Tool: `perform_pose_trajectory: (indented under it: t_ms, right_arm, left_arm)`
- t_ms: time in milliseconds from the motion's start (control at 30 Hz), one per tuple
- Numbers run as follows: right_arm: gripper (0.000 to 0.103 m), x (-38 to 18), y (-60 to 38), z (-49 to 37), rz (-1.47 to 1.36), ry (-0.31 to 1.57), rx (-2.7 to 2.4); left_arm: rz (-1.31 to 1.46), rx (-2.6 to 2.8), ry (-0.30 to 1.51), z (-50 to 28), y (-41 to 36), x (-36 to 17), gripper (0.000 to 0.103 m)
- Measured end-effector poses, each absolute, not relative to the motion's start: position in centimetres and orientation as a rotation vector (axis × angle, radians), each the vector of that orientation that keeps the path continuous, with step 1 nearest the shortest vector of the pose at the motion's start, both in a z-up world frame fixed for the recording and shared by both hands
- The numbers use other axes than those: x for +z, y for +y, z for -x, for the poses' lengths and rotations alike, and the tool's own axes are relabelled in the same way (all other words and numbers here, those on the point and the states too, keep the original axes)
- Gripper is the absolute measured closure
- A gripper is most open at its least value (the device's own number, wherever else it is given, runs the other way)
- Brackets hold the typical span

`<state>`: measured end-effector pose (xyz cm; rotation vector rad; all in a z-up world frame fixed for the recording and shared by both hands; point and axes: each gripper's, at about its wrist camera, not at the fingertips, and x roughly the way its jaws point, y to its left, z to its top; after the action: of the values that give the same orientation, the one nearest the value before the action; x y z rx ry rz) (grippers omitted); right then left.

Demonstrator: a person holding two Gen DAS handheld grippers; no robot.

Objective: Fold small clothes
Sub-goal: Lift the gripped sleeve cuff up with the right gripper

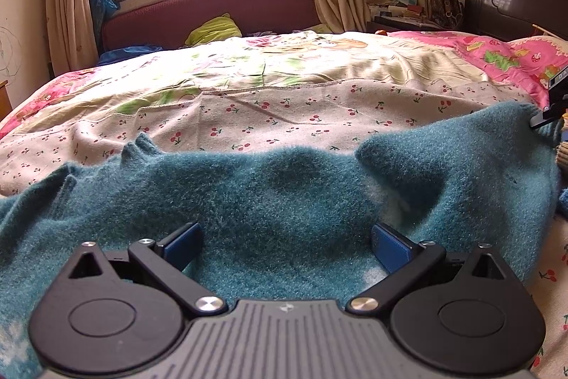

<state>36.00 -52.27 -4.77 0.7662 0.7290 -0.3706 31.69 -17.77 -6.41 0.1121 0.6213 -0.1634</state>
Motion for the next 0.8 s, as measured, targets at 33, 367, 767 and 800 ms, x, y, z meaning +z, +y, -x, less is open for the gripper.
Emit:
perform_pose_trajectory:
  t_ms: [33,367,767,800]
  right_arm:
    - [0.093,-4.4,-52.2,-35.6,-0.767,0.711,-0.351]
    - [0.095,4.9,-53.8,-26.2,-0.920,0.420,-0.157]
    - [0.095,11.0,-49.3,-19.6,-0.842,0.332,-0.023]
    - [0.095,11.5,-49.0,-19.5,-0.836,0.327,-0.008]
  left_arm:
    - [-0.106,-0.165,0.621,-31.7,-17.6,-6.3,0.000]
    - [-0.065,-0.068,0.589,-32.3,-17.3,-5.1,0.000]
    - [-0.040,-0.072,0.610,-33.0,-17.5,-4.6,0.000]
    - [-0.003,-0.046,0.586,-32.8,-16.6,-4.2,0.000]
